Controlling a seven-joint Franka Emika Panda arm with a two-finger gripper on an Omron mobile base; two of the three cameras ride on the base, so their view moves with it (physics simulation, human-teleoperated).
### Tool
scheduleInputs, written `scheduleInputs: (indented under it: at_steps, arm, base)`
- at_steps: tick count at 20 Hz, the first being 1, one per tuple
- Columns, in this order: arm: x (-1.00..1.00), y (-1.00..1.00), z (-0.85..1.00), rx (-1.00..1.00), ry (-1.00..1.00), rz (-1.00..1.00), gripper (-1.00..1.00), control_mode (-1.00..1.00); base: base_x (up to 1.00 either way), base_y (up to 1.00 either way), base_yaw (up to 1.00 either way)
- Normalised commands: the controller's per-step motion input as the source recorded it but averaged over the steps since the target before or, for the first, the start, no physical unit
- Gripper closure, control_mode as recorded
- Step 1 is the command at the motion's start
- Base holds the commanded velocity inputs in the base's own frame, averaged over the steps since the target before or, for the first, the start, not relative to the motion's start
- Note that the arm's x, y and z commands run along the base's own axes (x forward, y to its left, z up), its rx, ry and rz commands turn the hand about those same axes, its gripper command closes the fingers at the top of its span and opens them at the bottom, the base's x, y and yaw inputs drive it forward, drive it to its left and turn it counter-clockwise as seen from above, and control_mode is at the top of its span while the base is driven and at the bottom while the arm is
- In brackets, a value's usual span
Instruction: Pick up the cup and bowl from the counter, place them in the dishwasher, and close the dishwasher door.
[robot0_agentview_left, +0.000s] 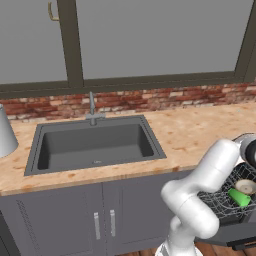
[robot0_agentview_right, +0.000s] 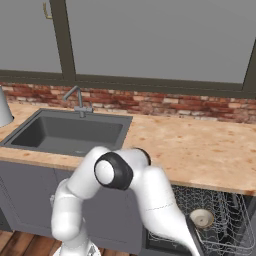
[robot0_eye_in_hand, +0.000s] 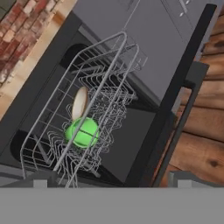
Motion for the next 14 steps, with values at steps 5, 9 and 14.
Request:
scheduleInputs:
  at_steps: [5, 9, 14]
  arm:
    - [-0.18, -0.04, -0.35, 0.0, -0.09, 0.0, -1.0, -1.0]
    - [-0.28, -0.18, -0.33, 0.1, -0.11, 0.02, -1.0, -1.0]
    - [-0.07, -0.16, -0.31, 0.18, -0.15, 0.08, -1.0, -1.0]
  base:
    - [0.0, 0.0, 0.0]
    - [0.0, 0.0, 0.0]
    - [0.0, 0.0, 0.0]
